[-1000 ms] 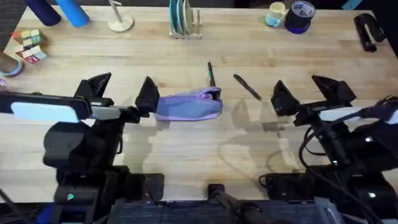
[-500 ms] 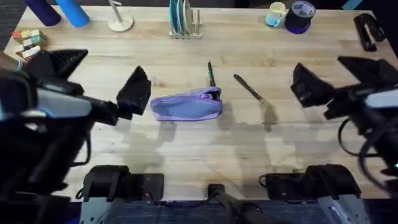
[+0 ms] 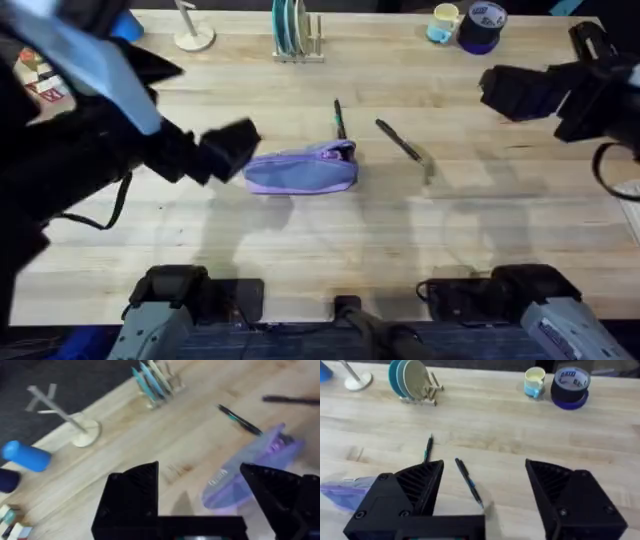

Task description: Unzip the bag, pick up the pens from the table one at a time and place them inside, then zip the bag closed.

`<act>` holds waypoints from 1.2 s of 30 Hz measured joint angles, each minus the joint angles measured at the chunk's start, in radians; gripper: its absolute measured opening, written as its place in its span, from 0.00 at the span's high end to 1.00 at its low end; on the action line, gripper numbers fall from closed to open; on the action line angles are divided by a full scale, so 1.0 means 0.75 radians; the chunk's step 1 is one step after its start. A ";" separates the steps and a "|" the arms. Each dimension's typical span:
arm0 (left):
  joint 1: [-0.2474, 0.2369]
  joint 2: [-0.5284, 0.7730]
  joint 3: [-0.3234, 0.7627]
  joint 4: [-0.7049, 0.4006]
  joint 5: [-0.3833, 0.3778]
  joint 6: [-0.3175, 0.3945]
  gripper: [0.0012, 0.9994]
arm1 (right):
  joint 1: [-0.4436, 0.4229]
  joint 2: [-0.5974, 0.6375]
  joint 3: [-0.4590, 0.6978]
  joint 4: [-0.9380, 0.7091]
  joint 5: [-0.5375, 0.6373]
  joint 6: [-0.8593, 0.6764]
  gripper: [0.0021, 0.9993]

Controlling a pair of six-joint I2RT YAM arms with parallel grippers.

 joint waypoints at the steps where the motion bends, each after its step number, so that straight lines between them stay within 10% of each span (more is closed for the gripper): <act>1: -0.001 0.025 0.016 -0.044 0.022 0.041 0.01 | 0.000 0.020 0.025 -0.023 0.000 0.000 0.00; 10: -0.001 0.191 0.096 -0.405 0.121 0.472 0.01 | 0.000 0.101 0.106 -0.080 0.000 -0.001 0.00; 18: -0.001 0.298 0.096 -0.429 0.108 0.735 0.01 | 0.000 0.101 0.106 -0.077 0.000 -0.011 0.00; 36: 0.000 0.424 0.098 -0.435 0.008 0.829 0.01 | 0.000 0.101 0.106 -0.058 0.000 -0.019 0.00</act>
